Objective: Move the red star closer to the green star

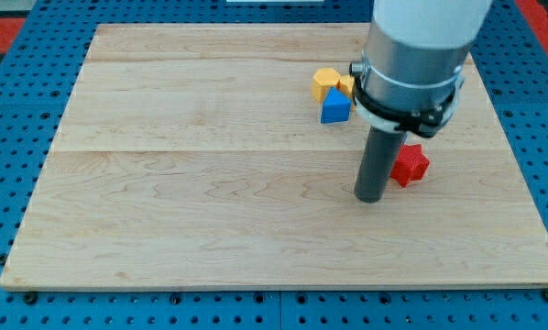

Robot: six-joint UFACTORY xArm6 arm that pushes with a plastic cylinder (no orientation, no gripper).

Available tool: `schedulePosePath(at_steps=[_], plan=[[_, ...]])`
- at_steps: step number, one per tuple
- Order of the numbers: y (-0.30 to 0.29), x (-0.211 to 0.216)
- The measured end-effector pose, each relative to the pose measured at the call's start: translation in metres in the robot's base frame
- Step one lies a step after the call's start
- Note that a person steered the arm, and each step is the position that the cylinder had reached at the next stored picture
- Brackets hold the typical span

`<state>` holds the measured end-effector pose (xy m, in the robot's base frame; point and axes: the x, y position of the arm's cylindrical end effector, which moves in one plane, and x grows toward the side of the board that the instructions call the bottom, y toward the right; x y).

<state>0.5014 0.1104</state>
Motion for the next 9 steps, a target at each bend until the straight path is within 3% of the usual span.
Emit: schedulePosePath(at_steps=[1, 3, 5, 6, 7, 8, 9], plan=[[0.024, -0.030], [0.054, -0.007], [0.057, -0.071], [0.051, -0.060], [0.083, -0.037], [0.113, -0.058], [0.083, -0.104]])
